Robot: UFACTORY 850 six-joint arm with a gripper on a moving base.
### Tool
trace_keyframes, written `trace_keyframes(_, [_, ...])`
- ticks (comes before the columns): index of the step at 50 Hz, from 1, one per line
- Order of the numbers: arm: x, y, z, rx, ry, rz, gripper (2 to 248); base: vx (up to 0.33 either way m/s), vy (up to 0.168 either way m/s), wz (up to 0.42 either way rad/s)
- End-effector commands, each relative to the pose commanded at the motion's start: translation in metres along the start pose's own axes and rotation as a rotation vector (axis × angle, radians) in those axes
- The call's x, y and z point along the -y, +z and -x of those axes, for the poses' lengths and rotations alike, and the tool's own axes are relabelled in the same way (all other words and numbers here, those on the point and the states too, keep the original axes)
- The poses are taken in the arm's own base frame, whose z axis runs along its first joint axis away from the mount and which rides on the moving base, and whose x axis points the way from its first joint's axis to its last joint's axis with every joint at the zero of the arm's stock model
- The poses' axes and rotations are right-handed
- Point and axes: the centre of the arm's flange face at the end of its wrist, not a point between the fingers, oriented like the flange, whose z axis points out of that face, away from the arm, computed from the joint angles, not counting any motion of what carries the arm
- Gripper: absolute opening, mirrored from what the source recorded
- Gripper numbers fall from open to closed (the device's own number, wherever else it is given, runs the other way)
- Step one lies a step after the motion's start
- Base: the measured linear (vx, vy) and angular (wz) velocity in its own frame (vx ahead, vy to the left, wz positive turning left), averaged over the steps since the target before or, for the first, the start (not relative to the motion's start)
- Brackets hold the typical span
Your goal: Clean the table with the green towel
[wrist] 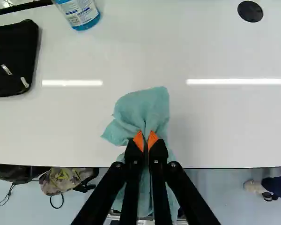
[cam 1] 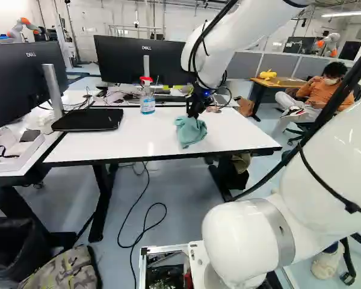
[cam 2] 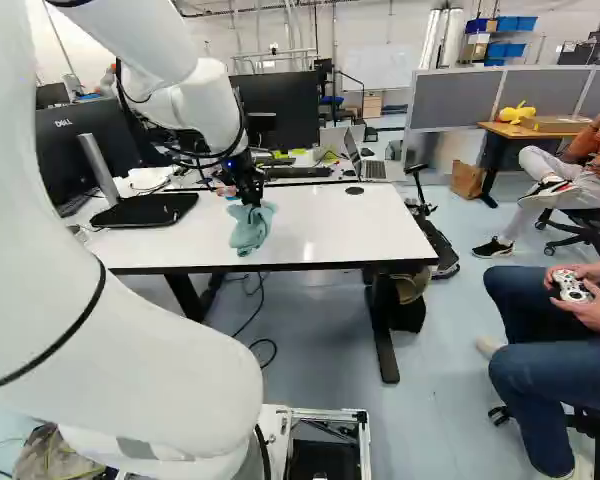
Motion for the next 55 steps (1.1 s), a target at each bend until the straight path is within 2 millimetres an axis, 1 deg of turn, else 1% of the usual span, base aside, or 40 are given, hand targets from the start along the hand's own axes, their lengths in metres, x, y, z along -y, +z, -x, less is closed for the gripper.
trace_keyframes(20, [-0.034, 0.002, -0.012, -0.032, 0.072, 0.039, 31, 0.000, 0.000, 0.000])
trace_keyframes(44, [-0.076, 0.008, -0.033, -0.069, 0.150, 0.085, 31, 0.000, 0.000, 0.000])
trace_keyframes(55, [-0.095, 0.008, -0.037, -0.088, 0.185, 0.107, 31, 0.000, 0.000, 0.000])
